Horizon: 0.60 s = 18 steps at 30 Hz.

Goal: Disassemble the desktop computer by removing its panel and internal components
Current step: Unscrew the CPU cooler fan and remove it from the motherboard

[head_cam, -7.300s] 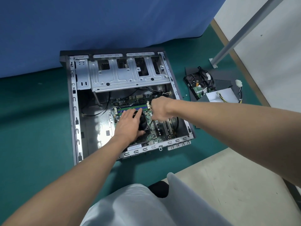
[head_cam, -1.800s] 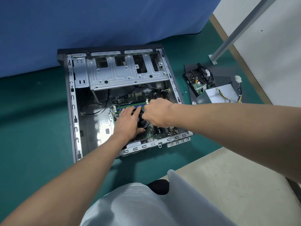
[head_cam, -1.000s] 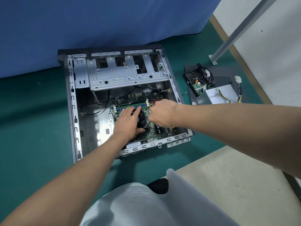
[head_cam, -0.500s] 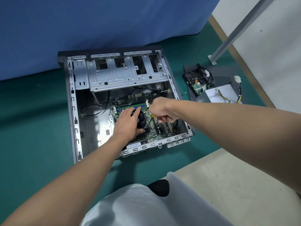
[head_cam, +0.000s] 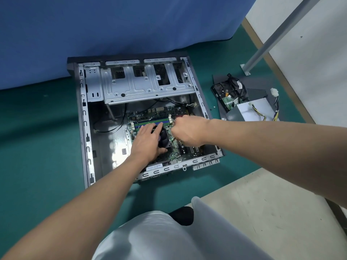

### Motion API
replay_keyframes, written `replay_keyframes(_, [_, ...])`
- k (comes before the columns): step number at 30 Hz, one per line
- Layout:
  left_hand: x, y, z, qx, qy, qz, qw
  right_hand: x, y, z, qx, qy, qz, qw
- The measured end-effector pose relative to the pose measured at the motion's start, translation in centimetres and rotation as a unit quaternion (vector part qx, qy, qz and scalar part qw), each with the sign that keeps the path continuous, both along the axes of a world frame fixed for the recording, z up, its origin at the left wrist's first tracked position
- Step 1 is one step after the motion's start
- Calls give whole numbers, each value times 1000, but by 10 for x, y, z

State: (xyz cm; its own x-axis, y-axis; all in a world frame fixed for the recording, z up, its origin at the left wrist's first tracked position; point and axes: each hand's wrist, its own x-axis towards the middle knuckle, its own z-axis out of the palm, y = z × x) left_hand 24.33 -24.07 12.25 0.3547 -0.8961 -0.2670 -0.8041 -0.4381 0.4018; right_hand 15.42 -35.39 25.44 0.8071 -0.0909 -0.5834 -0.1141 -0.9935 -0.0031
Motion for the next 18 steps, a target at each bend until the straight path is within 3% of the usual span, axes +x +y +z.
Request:
replay_keyframes(3, [0, 0, 1, -2, 4, 0, 1000, 1, 2, -6, 82, -17, -210, 974])
replay_keyframes(6, [0, 0, 1, -7, 4, 1, 1000, 8, 5, -7, 149, -32, -449, 880])
replay_keyframes(8, [-1, 0, 1, -5, 2, 0, 1000, 13, 5, -2, 168, 16, -488, 857])
replay_keyframes(10, [0, 0, 1, -3, 3, -2, 1000, 20, 6, 2, 151, 49, -429, 889])
replay_keyframes(13, [0, 0, 2, -5, 3, -2, 1000, 25, 13, 6, 50, 81, -287, 953])
replay_keyframes(18, [-1, 0, 2, -6, 8, 3, 1000, 13, 14, 8, -57, 55, 8, 997])
